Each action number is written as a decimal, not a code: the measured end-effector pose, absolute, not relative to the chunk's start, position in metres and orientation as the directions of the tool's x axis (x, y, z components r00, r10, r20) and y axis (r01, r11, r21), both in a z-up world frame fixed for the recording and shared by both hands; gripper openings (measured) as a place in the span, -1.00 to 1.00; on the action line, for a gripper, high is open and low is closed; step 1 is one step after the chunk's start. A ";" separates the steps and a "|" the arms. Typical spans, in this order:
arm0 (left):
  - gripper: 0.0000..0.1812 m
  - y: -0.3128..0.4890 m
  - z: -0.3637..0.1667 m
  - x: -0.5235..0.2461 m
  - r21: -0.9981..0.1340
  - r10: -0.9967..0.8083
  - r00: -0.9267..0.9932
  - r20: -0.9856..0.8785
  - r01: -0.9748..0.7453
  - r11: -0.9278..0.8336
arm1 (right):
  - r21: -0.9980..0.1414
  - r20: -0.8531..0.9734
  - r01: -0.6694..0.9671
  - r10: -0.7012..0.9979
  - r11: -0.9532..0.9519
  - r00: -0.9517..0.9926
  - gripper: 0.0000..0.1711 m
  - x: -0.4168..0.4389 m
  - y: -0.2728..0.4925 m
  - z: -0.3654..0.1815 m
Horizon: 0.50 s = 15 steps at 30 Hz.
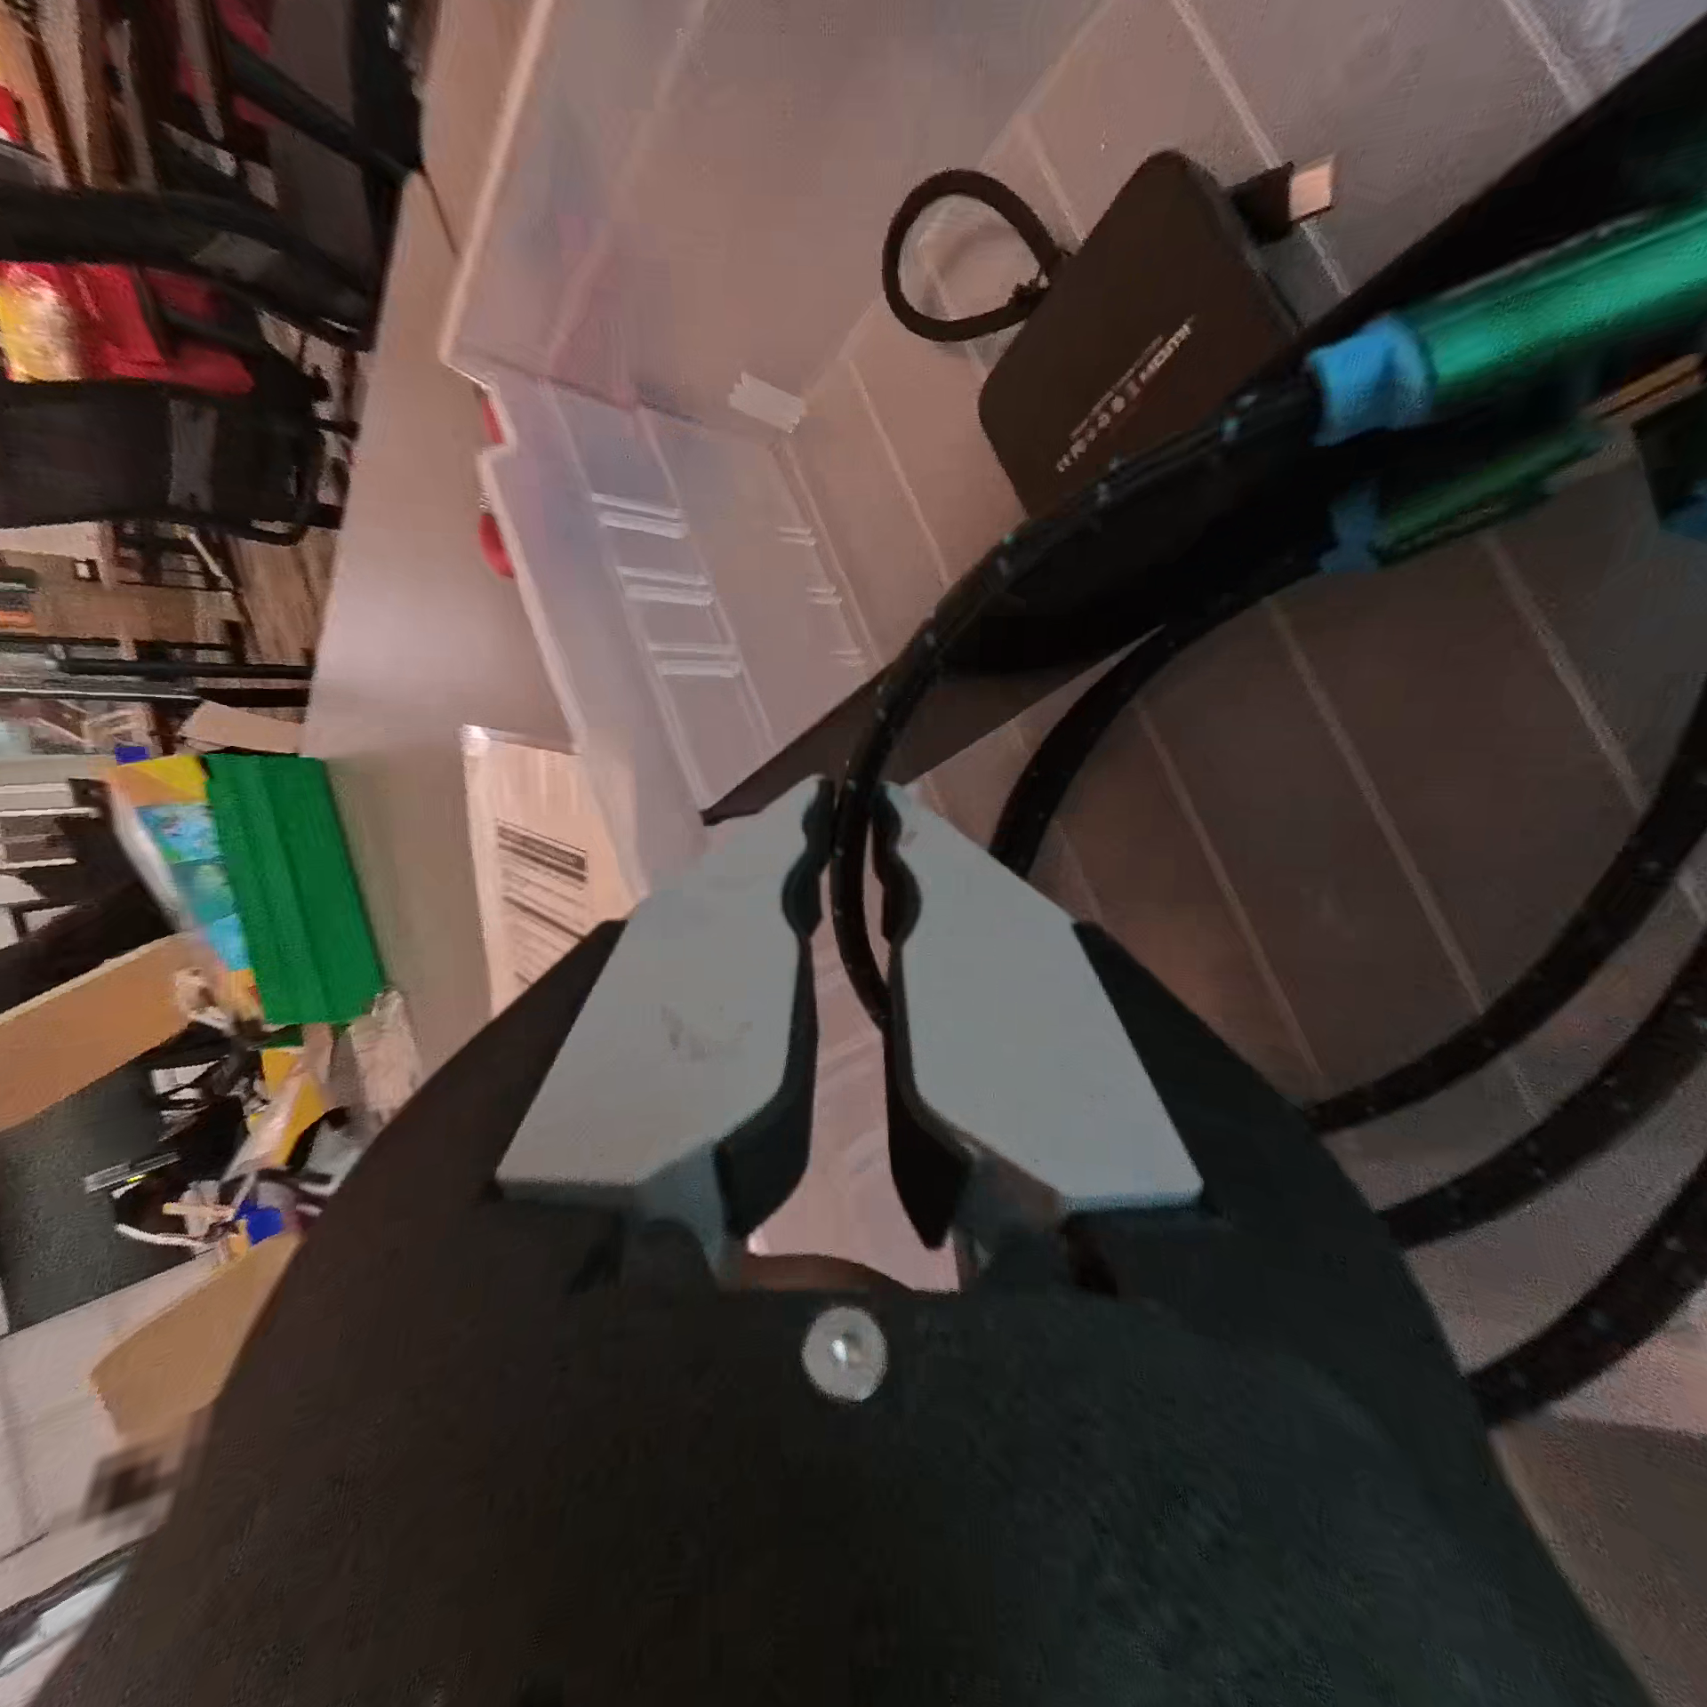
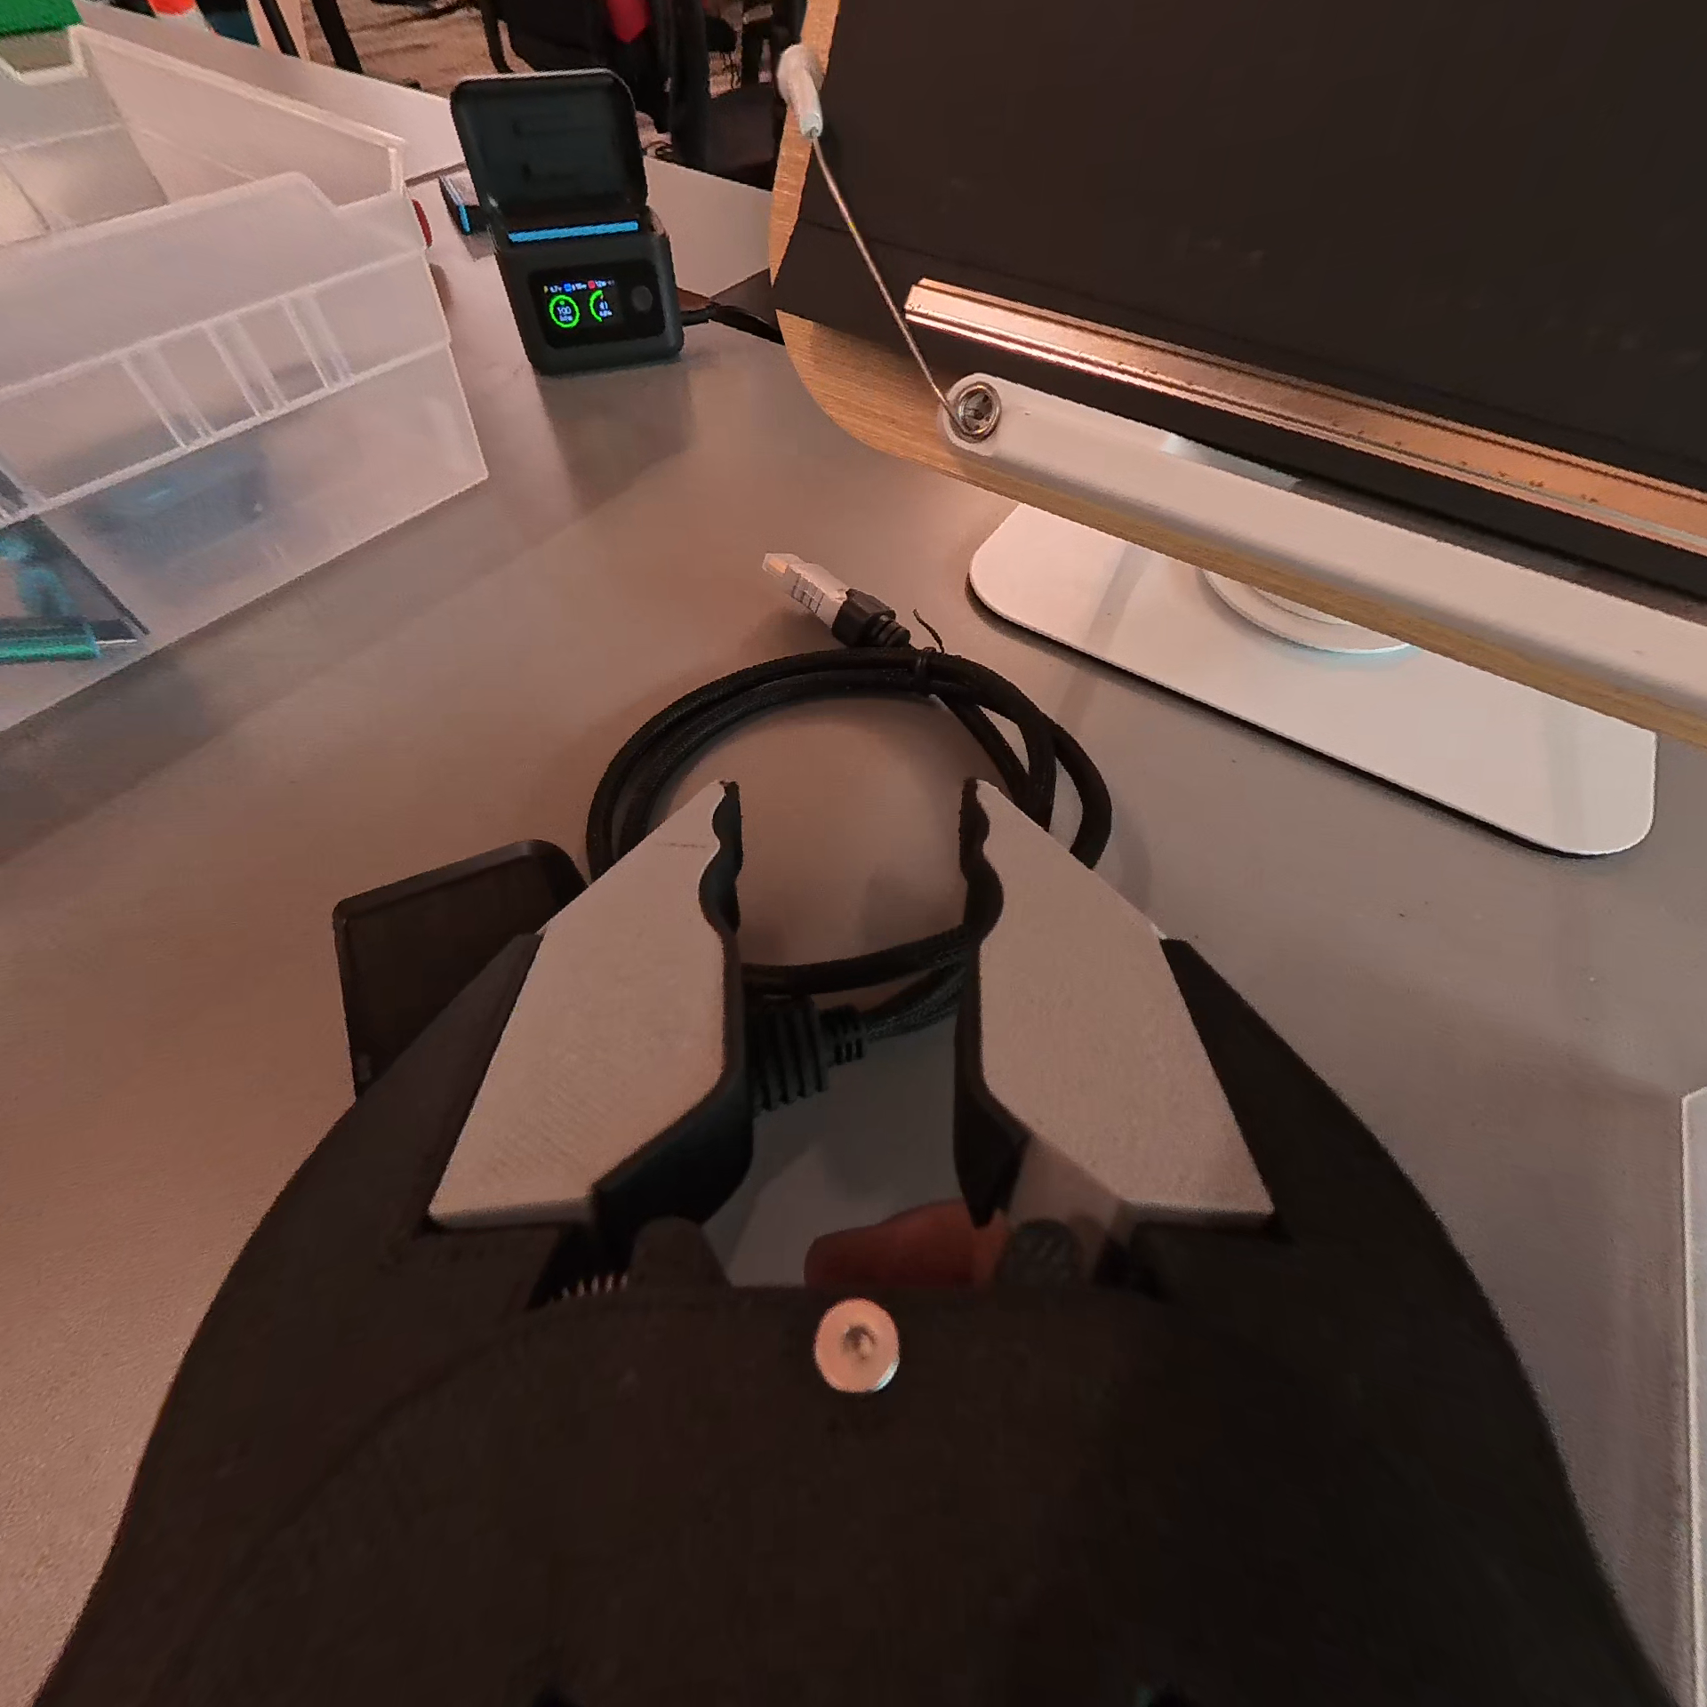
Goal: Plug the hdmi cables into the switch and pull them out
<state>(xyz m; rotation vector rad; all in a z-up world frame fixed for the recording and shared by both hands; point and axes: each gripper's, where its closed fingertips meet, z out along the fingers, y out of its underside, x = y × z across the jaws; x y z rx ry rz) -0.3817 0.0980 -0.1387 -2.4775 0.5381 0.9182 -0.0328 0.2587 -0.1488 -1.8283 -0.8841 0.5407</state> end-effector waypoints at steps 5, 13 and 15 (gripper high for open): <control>-0.96 0.095 -0.033 -0.364 -0.249 -0.132 0.491 -0.861 -0.633 -0.733 | -0.911 0.007 0.324 0.777 -0.254 0.629 -0.47 -0.034 0.259 -0.150; -0.96 0.100 0.157 -0.286 -0.446 0.179 0.413 -0.893 -0.754 -0.483 | -0.923 0.014 0.300 0.758 -0.241 0.652 -0.45 -0.025 0.261 -0.142; -0.96 0.105 0.163 -0.248 -0.489 0.143 0.475 -0.868 -0.771 -0.408 | -0.935 -0.004 0.265 0.756 -0.234 0.655 -0.43 -0.021 0.261 -0.134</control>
